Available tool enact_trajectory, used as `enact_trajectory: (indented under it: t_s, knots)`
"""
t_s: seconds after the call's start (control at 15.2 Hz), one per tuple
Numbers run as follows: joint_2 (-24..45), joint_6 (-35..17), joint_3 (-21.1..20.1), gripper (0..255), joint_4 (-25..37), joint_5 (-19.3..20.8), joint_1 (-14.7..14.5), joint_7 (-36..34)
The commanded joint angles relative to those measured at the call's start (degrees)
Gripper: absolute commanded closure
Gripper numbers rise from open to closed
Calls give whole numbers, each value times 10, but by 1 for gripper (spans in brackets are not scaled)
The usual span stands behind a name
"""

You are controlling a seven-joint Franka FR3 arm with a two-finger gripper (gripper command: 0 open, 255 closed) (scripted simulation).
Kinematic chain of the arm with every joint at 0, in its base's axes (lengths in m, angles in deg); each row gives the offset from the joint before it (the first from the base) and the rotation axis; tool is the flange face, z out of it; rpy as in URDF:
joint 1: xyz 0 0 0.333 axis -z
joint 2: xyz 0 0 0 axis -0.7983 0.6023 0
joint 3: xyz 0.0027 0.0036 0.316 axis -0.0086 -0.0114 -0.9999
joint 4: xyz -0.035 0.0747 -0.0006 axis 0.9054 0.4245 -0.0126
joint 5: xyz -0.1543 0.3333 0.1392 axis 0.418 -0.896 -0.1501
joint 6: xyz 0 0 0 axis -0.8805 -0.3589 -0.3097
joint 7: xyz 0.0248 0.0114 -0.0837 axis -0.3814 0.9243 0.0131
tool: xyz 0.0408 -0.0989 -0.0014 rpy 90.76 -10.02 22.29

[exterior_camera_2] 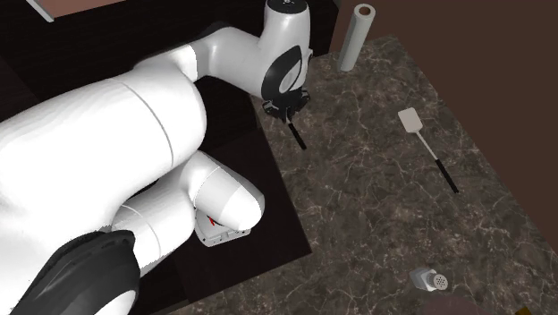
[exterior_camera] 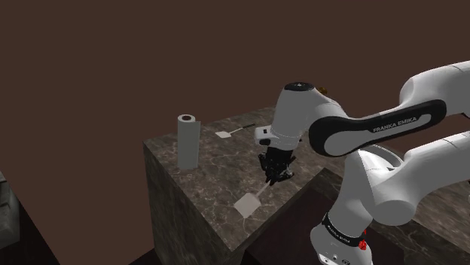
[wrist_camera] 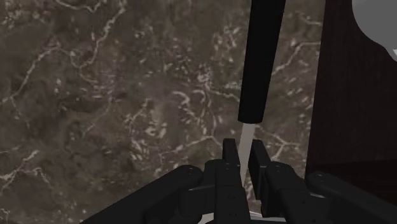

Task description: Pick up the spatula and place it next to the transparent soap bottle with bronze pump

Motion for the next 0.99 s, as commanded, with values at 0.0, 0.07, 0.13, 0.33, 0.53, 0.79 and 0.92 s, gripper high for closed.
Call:
enact_trajectory:
  t_s: [0.0, 0.07, 0.13, 0.33, 0.53, 0.79, 0.92]
  knots:
    - [-10, 21, 0, 255, 11, -1, 0, 1]
    - [-13, 30, 0, 255, 17, -1, 0, 2]
    - [-16, 40, 0, 255, 23, -1, 0, 2]
    - [-24, 67, -1, 255, 42, -2, -1, 4]
    - [-30, 93, -1, 255, 63, -3, -1, 5]
    - [-35, 126, -1, 255, 91, -4, -1, 7]
    - [-36, 142, -2, 255, 106, -5, -1, 7]
